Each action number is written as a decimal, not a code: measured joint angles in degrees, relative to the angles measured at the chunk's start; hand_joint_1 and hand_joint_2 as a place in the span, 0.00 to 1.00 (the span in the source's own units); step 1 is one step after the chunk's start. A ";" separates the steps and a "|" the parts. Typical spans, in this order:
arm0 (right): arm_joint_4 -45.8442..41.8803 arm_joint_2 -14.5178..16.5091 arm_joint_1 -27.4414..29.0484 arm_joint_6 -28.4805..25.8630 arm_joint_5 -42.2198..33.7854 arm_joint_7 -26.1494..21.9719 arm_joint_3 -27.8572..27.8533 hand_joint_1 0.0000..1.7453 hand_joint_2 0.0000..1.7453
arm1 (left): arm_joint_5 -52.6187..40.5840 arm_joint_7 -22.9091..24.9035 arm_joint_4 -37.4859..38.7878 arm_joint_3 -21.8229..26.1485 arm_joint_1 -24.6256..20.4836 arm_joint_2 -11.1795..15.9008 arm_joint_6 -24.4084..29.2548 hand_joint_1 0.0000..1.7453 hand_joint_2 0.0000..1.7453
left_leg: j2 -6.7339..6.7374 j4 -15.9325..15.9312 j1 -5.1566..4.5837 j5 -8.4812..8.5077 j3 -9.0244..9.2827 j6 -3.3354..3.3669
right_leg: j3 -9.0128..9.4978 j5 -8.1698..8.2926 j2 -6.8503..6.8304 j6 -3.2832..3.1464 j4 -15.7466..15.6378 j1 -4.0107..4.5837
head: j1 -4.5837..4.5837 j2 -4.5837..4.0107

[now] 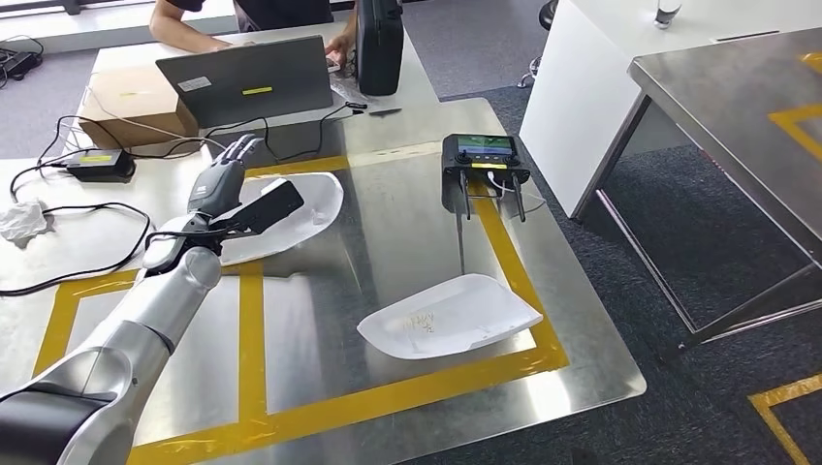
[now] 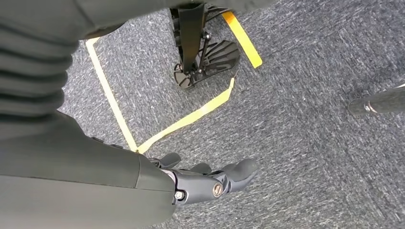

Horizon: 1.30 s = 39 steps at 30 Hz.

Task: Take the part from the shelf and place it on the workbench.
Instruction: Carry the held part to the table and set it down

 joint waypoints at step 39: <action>-0.02 -1.02 -0.87 0.20 -0.34 -0.78 -0.98 0.00 0.00 | -3.90 3.90 -1.05 -0.09 -4.31 -5.41 1.60 0.00 0.00 | 0.51 2.50 0.39 -4.84 4.07 1.87 | -6.92 -4.36 -0.27 3.18 11.13 -1.50 | -0.45 0.00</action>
